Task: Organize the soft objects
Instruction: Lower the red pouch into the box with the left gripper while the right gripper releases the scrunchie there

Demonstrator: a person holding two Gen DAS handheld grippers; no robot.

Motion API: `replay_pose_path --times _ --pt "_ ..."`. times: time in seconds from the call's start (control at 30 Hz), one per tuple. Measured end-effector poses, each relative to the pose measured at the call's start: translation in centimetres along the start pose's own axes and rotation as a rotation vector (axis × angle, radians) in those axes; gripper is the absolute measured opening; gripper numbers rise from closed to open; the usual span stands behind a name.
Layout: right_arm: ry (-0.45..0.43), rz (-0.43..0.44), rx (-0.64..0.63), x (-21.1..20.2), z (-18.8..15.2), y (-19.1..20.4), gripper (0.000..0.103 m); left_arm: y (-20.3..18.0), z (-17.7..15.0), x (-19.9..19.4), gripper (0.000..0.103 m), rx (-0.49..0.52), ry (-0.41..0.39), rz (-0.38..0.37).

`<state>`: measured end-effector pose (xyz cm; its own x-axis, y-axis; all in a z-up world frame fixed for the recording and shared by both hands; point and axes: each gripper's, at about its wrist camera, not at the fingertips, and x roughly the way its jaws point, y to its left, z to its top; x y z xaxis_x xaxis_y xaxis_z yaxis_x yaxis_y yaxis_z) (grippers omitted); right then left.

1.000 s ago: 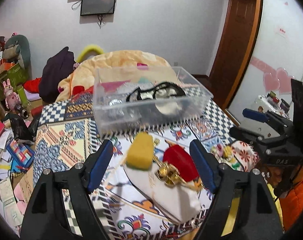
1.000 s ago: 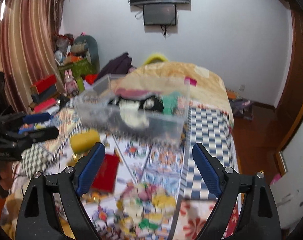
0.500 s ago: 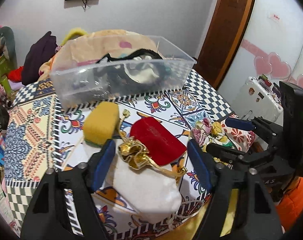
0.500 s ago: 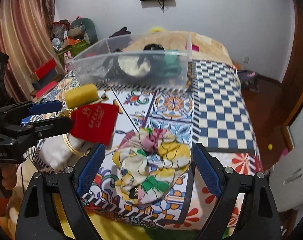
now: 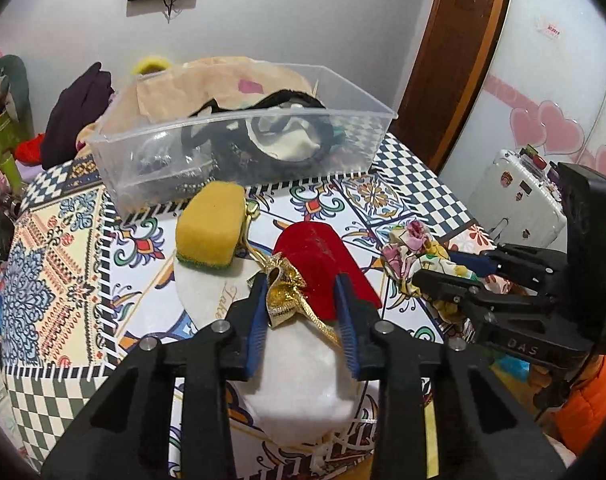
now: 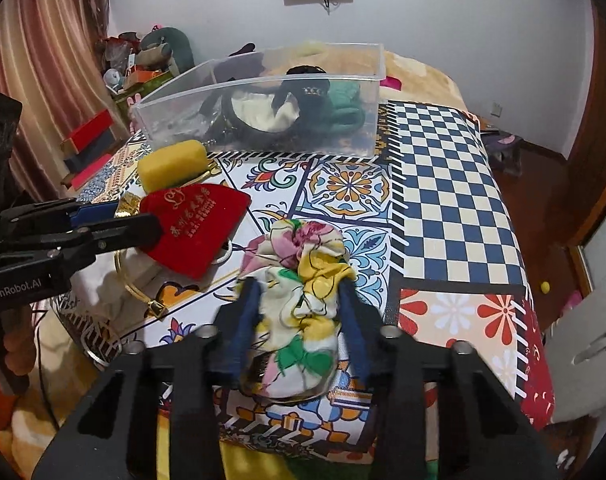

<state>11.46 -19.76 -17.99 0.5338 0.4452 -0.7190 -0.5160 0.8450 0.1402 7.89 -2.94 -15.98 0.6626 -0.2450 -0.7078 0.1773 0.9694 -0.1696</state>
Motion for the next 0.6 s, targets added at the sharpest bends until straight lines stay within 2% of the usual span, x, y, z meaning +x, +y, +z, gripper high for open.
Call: replay_pose_path --times 0.07,0.17,0.6 --pt "-0.007 0.002 0.001 -0.1 0.1 0.0 0.02 0.0 0.1 -0.5 0.027 0.0 -0.013 -0.003" --pt "-0.027 0.0 0.004 -0.5 0.5 -0.1 0.017 0.1 0.5 -1.6 0.027 0.001 -0.043 -0.001" --pt "-0.193 -0.003 -0.013 -3.8 4.7 0.5 0.016 0.8 4.1 -5.7 0.027 0.005 -0.196 0.027"
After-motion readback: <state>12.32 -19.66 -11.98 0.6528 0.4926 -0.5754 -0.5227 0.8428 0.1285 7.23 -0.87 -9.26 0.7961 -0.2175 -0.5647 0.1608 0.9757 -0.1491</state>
